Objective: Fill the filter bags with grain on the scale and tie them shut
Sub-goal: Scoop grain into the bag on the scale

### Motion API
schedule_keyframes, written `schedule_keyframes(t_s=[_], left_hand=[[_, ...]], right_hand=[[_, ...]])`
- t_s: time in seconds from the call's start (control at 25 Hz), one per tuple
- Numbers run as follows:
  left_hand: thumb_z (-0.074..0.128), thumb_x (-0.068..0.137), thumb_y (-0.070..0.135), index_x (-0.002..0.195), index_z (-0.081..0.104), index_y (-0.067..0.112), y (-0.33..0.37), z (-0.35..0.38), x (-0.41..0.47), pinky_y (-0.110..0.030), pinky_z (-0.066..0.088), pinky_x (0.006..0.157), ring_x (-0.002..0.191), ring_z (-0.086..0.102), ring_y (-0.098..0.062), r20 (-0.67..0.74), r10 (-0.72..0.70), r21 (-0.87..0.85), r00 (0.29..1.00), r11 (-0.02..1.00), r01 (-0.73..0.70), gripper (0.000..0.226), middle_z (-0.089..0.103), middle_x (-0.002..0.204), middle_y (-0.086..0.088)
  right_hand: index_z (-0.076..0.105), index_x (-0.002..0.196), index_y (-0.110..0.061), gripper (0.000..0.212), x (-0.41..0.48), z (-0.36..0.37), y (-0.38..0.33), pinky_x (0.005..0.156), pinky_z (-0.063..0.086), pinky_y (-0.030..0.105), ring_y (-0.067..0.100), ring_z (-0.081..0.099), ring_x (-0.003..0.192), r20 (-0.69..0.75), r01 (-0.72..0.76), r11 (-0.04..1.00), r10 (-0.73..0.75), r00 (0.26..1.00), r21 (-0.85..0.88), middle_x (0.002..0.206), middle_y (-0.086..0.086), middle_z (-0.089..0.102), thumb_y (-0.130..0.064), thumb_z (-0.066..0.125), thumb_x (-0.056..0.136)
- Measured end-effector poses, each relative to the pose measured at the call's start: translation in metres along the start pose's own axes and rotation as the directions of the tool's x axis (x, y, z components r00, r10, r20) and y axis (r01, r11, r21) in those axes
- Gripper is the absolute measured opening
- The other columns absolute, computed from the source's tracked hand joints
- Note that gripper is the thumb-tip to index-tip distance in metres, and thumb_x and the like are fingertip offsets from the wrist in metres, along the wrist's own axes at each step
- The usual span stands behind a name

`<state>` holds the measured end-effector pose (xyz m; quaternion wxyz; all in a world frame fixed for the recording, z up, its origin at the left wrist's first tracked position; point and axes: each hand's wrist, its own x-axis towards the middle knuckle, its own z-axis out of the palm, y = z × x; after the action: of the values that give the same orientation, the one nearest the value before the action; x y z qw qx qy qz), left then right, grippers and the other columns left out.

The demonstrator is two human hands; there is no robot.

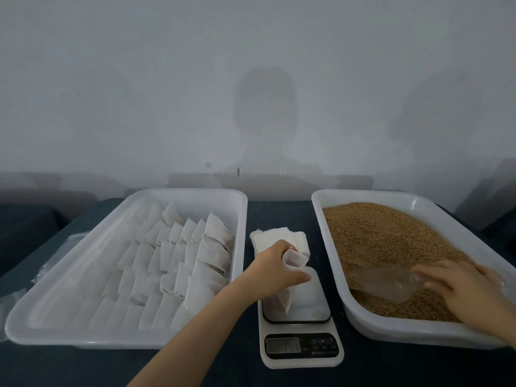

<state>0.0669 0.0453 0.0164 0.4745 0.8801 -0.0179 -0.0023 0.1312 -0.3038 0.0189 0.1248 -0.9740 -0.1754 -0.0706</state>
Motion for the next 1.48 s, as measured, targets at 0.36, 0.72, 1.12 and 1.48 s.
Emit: schedule_keyframes(t_s=[0.36,0.72,1.12,1.48], left_hand=[[0.074,0.075,0.044,0.111,0.045,0.035,0.0,-0.001,0.0,-0.011,0.04,0.062,0.088,0.057,-0.007,0.005,-0.001,-0.005,1.0,1.0,0.001,0.047,0.054,0.1,0.018],[0.073,0.077,0.044,0.115,0.043,0.034,-0.001,0.0,0.0,-0.013,0.041,0.064,0.089,0.056,-0.007,0.028,-0.008,0.001,1.0,1.0,0.008,0.05,0.053,0.1,0.018],[0.073,0.076,0.043,0.118,0.047,0.031,-0.002,0.0,0.0,-0.02,0.048,0.072,0.091,0.059,-0.01,0.052,-0.007,0.009,0.999,1.0,0.006,0.052,0.058,0.104,0.01],[0.073,0.078,0.042,0.116,0.046,0.032,0.001,0.0,0.0,-0.026,0.053,0.086,0.096,0.06,-0.009,0.069,0.017,-0.006,0.997,1.0,-0.017,0.048,0.059,0.109,0.01]], right_hand=[[0.067,0.11,-0.03,0.033,-0.002,-0.005,0.0,0.071,0.034,0.026,-0.004,0.05,0.081,-0.066,-0.025,0.989,0.035,0.997,0.147,0.087,-0.022,0.057,-0.01,0.066,0.083],[0.064,0.113,-0.034,0.035,0.004,-0.02,-0.009,0.071,0.04,0.029,-0.001,0.052,0.083,-0.107,-0.032,0.988,0.049,0.993,0.154,0.093,-0.016,0.059,-0.013,0.064,0.084],[0.058,0.105,-0.051,0.037,0.019,-0.058,-0.084,0.081,0.047,0.03,0.0,0.057,0.089,-0.011,0.177,0.959,-0.179,0.984,0.223,0.094,-0.023,0.062,-0.021,0.062,0.085],[0.054,0.111,-0.055,0.031,0.046,-0.07,-0.118,0.094,0.011,0.027,-0.001,0.039,0.1,0.003,0.325,0.939,-0.326,0.945,-0.114,0.096,-0.033,0.048,-0.033,0.055,0.089]])
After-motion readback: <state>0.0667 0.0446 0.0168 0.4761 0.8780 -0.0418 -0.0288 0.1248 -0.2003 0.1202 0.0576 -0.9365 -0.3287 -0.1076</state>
